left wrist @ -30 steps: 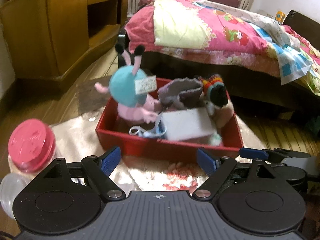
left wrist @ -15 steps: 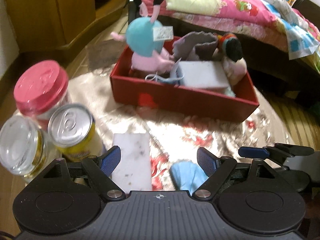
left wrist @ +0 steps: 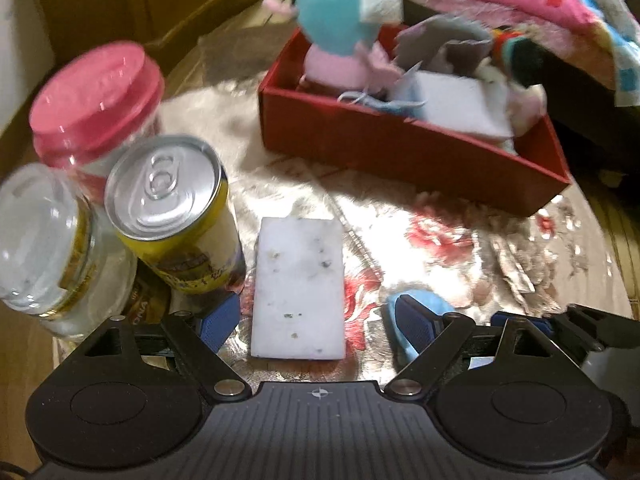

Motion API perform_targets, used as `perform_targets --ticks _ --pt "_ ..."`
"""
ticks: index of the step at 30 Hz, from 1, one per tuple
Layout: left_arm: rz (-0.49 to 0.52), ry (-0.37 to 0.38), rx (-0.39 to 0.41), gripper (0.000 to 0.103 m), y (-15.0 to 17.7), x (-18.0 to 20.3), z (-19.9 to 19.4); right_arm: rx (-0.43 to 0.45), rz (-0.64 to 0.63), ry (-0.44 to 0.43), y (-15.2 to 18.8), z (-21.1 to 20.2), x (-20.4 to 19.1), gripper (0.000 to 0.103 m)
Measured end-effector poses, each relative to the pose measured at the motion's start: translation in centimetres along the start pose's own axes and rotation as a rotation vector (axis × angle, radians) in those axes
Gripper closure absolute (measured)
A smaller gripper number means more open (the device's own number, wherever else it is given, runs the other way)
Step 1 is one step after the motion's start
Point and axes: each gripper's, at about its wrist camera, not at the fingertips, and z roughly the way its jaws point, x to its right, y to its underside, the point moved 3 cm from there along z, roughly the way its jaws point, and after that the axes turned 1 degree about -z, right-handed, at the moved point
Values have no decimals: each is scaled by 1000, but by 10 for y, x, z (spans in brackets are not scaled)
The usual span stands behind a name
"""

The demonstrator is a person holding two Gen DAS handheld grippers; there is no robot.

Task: Organize soft objects
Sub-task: 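Move the left tool toward the white soap bar beside the can, then grasp the white soap bar with the left tool while the right tool grasps the blue mask, then lift the soap bar and blue mask up toward the red box with both tools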

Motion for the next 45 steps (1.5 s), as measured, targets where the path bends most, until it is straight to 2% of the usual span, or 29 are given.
perform_targets --ticks 14,22,27,31,33,35,41,45 --pt "2 -47 -95 20 -6 2 42 -5 -63 26 -2 11 -10 46" --pt "1 -52 -108 21 -6 0 48 -16 -143 52 0 16 -18 45" --pt "52 -85 -110 26 -5 8 51 -27 -204 73 1 18 -22 46" --pt "84 -87 -104 32 0 13 47 -35 -250 91 4 17 -24 52" --pt "92 -76 -102 40 2 13 45 -34 -252 95 3 15 -22 60" --pt "101 -72 -105 41 5 16 42 -31 -251 106 2 12 -19 74" --pt "142 -51 -118 42 16 26 33 -43 -229 93 0 6 -13 94" --pt "162 -18 -98 42 21 31 21 -55 -202 55 1 3 -10 102"
